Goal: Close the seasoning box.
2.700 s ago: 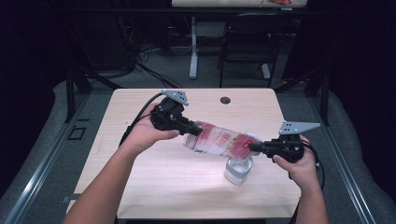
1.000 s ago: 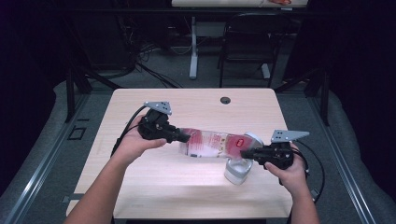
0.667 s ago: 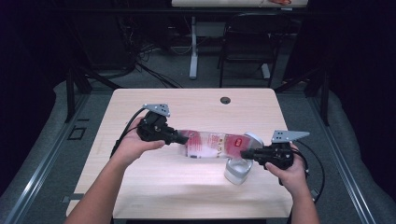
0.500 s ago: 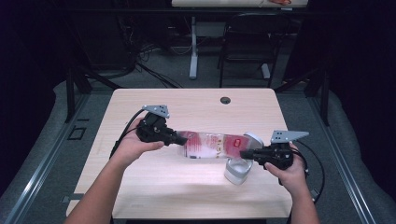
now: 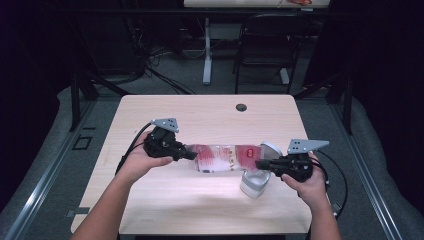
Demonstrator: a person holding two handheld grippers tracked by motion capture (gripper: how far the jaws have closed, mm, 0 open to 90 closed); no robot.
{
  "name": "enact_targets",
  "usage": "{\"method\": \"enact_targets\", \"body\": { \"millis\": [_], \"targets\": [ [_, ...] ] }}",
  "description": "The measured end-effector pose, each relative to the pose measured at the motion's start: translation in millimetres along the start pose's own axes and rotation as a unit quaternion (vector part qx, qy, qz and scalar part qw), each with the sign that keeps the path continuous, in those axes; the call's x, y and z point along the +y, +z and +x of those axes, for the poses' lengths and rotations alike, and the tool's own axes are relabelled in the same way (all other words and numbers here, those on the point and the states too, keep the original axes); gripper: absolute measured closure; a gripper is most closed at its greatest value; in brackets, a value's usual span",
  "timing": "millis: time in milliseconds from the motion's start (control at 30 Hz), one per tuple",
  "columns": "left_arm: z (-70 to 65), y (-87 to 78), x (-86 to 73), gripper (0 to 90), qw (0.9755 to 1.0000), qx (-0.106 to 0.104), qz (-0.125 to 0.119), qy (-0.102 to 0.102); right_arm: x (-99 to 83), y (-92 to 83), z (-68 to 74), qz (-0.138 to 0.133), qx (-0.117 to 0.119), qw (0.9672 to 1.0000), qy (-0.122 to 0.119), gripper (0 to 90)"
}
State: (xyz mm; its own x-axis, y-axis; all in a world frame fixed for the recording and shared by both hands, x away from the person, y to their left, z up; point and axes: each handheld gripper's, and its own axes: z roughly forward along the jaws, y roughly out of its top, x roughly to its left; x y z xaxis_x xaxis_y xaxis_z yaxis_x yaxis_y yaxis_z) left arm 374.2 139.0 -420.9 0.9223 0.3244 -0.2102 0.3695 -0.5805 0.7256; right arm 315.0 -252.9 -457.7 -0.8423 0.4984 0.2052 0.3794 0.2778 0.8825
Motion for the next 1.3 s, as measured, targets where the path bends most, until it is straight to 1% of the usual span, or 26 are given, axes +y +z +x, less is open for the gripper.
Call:
{"method": "enact_targets", "body": {
  "millis": [33, 67, 100, 167, 300, 433, 533, 567, 600, 633, 700, 800, 833, 867, 900, 933, 967, 1067, 1167, 1200, 1233, 1300],
  "targets": [
    [1.0, 0.4, -2.9, 74.9, 0.9999, -0.010, -0.005, -0.002, 0.6, 0.0, 0.6, 0.001, -0.001, 1.0000, -0.002, 90.0],
    [0.3, 0.3, -4.1, 74.9, 1.0000, -0.002, -0.004, -0.004, 1.6, 0.4, 1.7, 0.003, -0.001, 1.0000, -0.004, 90.0],
    [1.4, 0.3, -6.7, 75.0, 0.9999, -0.012, -0.007, -0.006, 2.1, 0.8, 2.6, 0.004, -0.002, 1.0000, -0.005, 90.0],
    [1.5, 0.0, -9.8, 74.9, 0.9999, -0.008, -0.010, -0.008, 4.1, 2.1, 5.1, 0.008, -0.004, 0.9999, -0.010, 90.0],
    [2.0, 1.3, -17.0, 74.8, 0.9997, -0.012, -0.015, -0.015, 7.6, 3.4, 8.1, 0.011, -0.008, 0.9997, -0.018, 90.0],
    [3.4, 4.6, -23.2, 74.5, 0.9996, -0.014, -0.015, -0.020, 10.4, 3.0, 9.8, 0.012, -0.010, 0.9996, -0.022, 90.0],
    [3.5, 7.1, -26.9, 74.3, 0.9996, -0.008, -0.012, -0.024, 11.2, 4.1, 10.1, 0.013, -0.012, 0.9996, -0.022, 90.0],
    [4.1, 8.4, -28.5, 74.3, 0.9995, -0.012, -0.015, -0.025, 11.3, 4.5, 10.0, 0.014, -0.013, 0.9995, -0.024, 90.0],
    [4.4, 8.9, -29.7, 74.2, 0.9996, -0.008, -0.011, -0.026, 11.5, 4.8, 10.0, 0.014, -0.013, 0.9995, -0.024, 90.0],
    [5.0, 10.3, -31.2, 74.1, 0.9994, -0.012, -0.014, -0.028, 11.9, 5.1, 10.4, 0.013, -0.014, 0.9995, -0.024, 90.0],
    [5.9, 12.5, -33.8, 73.8, 0.9994, -0.011, -0.014, -0.031, 12.7, 5.6, 10.9, 0.011, -0.015, 0.9995, -0.024, 90.0],
    [6.4, 14.9, -36.5, 73.5, 0.9994, -0.012, -0.011, -0.032, 13.8, 5.6, 11.2, 0.013, -0.017, 0.9994, -0.026, 90.0],
    [6.1, 15.5, -37.2, 73.3, 0.9995, -0.008, -0.009, -0.031, 14.0, 5.7, 11.2, 0.012, -0.017, 0.9994, -0.026, 90.0],
    [6.4, 16.6, -38.3, 73.1, 0.9994, -0.011, -0.012, -0.031, 14.2, 5.8, 11.2, 0.012, -0.017, 0.9994, -0.026, 90.0],
    [6.1, 17.0, -39.2, 72.9, 0.9994, -0.009, -0.010, -0.033, 14.3, 5.9, 11.3, 0.012, -0.016, 0.9994, -0.026, 90.0],
    [6.2, 17.2, -39.8, 72.5, 0.9994, -0.009, -0.007, -0.032, 14.4, 6.1, 11.4, 0.014, -0.014, 0.9995, -0.027, 90.0],
    [6.4, 18.3, -41.2, 72.2, 0.9993, -0.012, -0.009, -0.033, 14.5, 6.3, 11.5, 0.015, -0.013, 0.9994, -0.028, 90.0],
    [7.0, 18.6, -42.8, 71.7, 0.9994, -0.012, -0.008, -0.031, 15.2, 7.0, 12.6, 0.017, -0.013, 0.9993, -0.030, 90.0],
    [8.5, 21.2, -47.1, 71.1, 0.9994, -0.008, -0.007, -0.034, 16.6, 8.3, 14.6, 0.021, -0.015, 0.9990, -0.036, 90.0],
    [8.9, 22.3, -48.4, 70.9, 0.9992, -0.012, -0.008, -0.037, 17.2, 8.9, 15.5, 0.021, -0.014, 0.9990, -0.037, 90.0],
    [9.3, 23.1, -49.7, 70.7, 0.9992, -0.009, -0.006, -0.038, 17.7, 9.6, 16.3, 0.022, -0.014, 0.9989, -0.039, 90.0],
    [10.1, 23.5, -52.0, 70.2, 0.9991, -0.009, -0.006, -0.041, 19.7, 10.6, 17.7, 0.028, -0.017, 0.9985, -0.044, 90.0]
  ]
}}
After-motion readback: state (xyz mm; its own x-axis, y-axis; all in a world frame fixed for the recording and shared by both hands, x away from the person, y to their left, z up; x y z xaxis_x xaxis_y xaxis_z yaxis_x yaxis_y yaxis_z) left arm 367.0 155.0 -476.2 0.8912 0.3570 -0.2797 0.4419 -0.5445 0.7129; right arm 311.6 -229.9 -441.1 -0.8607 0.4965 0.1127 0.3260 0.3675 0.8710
